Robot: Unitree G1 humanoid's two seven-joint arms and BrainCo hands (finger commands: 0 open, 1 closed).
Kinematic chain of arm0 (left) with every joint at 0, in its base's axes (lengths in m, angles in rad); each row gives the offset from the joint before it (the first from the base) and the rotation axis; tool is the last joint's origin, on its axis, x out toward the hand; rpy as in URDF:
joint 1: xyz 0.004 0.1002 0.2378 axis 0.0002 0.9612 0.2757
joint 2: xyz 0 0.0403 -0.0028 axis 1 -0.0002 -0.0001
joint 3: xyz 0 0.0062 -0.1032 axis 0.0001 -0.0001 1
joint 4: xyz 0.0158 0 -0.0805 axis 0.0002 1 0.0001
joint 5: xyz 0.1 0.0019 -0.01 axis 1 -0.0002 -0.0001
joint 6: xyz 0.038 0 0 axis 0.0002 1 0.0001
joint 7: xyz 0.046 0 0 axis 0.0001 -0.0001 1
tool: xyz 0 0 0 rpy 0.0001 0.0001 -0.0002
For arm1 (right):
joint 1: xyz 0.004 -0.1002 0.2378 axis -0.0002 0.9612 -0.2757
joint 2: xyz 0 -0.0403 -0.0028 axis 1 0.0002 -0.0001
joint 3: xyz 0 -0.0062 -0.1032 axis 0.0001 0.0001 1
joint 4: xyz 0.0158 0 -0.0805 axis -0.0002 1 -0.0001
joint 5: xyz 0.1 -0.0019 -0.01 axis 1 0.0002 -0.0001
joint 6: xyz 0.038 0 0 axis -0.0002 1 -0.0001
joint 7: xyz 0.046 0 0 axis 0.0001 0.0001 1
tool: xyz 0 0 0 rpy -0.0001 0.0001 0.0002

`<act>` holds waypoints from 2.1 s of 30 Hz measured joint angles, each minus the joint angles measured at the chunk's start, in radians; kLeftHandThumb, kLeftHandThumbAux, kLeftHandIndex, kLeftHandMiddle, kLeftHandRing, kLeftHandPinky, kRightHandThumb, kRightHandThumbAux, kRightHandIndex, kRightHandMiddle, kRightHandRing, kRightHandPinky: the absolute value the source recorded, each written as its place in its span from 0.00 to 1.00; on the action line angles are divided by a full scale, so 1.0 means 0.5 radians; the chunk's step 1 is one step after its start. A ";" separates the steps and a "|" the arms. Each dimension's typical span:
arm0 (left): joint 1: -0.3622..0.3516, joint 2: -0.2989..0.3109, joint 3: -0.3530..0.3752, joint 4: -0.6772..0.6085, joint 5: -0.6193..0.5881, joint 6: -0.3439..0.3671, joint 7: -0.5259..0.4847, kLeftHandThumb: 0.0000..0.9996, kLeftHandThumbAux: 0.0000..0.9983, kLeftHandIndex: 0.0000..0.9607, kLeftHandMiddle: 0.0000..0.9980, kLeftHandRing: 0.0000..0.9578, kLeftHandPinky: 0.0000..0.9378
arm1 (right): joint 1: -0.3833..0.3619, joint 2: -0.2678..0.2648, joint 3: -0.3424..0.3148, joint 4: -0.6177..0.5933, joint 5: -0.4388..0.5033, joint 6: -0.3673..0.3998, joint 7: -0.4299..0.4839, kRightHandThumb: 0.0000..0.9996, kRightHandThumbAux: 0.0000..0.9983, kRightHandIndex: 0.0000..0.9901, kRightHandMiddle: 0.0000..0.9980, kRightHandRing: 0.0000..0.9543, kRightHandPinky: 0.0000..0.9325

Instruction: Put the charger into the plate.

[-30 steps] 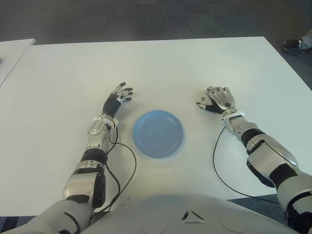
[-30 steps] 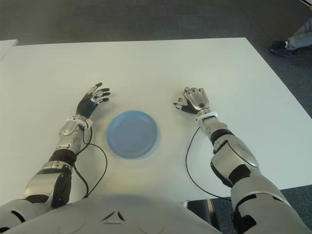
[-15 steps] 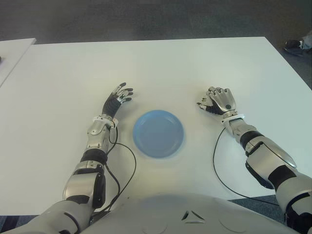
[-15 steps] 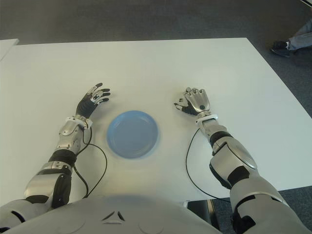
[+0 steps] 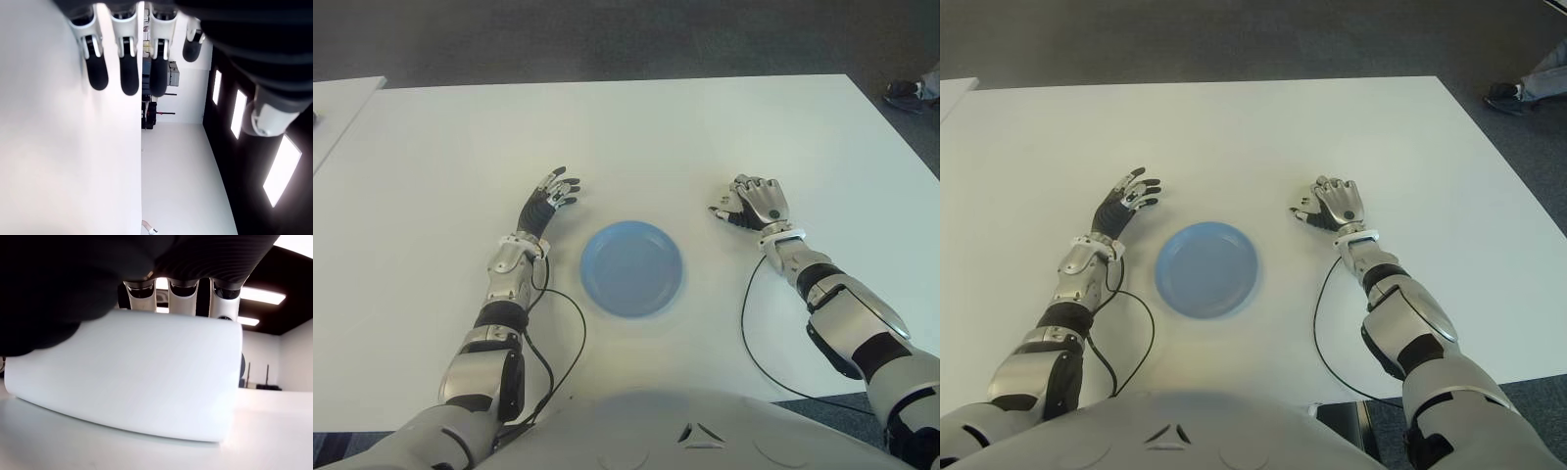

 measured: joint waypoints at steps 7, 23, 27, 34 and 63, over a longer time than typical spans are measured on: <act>0.005 0.000 0.000 0.000 0.000 0.000 0.000 0.00 0.45 0.13 0.25 0.26 0.26 | -0.002 0.004 -0.094 -0.017 0.059 -0.070 0.035 0.28 0.86 0.79 0.90 0.92 0.95; -0.005 -0.001 -0.003 0.005 -0.001 0.005 0.000 0.00 0.45 0.13 0.26 0.26 0.26 | -0.016 0.022 -0.265 -0.193 0.172 -0.378 0.074 0.35 0.84 0.78 0.89 0.92 0.95; -0.011 -0.003 -0.004 0.010 -0.001 0.008 -0.001 0.00 0.46 0.13 0.26 0.26 0.26 | -0.017 0.026 -0.282 -0.211 0.173 -0.452 0.033 0.35 0.83 0.80 0.89 0.92 0.94; -0.023 -0.002 -0.003 0.026 -0.001 0.006 -0.012 0.00 0.46 0.12 0.25 0.26 0.25 | -0.020 0.030 -0.325 -0.269 0.173 -0.562 0.000 0.39 0.81 0.81 0.89 0.93 0.95; -0.061 -0.031 -0.007 0.066 0.000 0.017 -0.036 0.00 0.46 0.10 0.24 0.25 0.24 | 0.418 0.115 -0.361 -1.509 0.118 -0.612 0.360 0.35 0.80 0.82 0.89 0.93 0.95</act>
